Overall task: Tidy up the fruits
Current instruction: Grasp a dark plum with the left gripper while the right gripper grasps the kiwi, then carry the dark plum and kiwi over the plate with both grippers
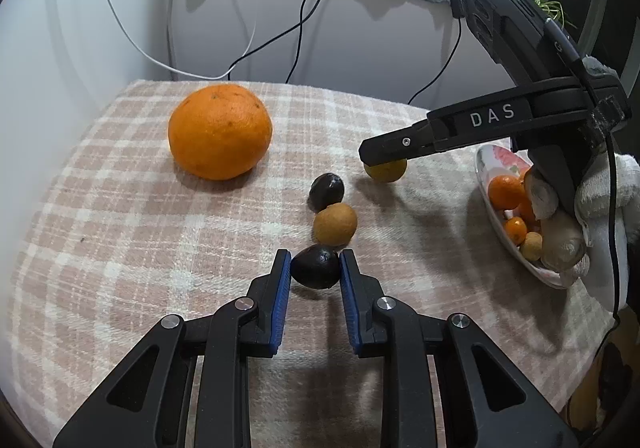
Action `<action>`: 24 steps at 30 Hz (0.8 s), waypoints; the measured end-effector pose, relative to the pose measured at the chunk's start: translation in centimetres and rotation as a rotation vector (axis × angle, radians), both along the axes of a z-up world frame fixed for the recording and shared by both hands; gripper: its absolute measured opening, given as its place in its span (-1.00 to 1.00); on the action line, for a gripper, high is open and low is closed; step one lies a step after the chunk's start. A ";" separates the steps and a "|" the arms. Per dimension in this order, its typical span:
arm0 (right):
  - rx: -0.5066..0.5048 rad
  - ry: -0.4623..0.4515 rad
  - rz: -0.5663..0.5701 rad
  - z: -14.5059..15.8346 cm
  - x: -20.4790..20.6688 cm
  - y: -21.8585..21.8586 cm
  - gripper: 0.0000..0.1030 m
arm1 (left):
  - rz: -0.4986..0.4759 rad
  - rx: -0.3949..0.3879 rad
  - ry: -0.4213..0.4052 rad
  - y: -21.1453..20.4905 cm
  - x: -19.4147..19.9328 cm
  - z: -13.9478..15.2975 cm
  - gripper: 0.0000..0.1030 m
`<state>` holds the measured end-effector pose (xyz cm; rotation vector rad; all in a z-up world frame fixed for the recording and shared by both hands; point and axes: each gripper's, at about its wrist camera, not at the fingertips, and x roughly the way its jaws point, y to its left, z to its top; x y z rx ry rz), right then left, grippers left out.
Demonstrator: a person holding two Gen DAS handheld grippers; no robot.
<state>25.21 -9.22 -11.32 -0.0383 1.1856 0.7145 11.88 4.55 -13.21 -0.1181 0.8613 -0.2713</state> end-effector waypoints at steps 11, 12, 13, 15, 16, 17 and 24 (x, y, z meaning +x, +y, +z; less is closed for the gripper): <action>0.053 -0.039 -0.023 2.5 -1.6 -2.6 -0.37 | -0.023 -0.007 -0.046 -1.7 -0.8 1.8 -0.56; 0.057 -0.043 -0.026 2.8 -1.8 -2.8 -0.37 | -0.027 -0.008 -0.051 -2.0 -0.9 2.0 -0.56; 0.061 -0.051 -0.030 3.1 -2.0 -3.3 -0.37 | -0.032 -0.009 -0.055 -2.2 -1.1 2.2 -0.56; 0.065 -0.064 -0.035 3.7 -2.5 -4.0 -0.37 | -0.041 -0.014 -0.062 -2.9 -1.3 2.5 -0.56; 0.067 -0.071 -0.039 4.0 -2.7 -4.4 -0.37 | -0.046 -0.016 -0.065 -3.2 -1.2 2.7 -0.56; 0.071 -0.079 -0.044 4.4 -3.1 -5.0 -0.37 | -0.052 -0.018 -0.067 -3.6 -1.4 2.8 -0.56; 0.082 -0.122 -0.084 5.8 -4.6 -8.3 -0.37 | -0.099 -0.035 -0.082 -6.1 -2.0 3.5 -0.56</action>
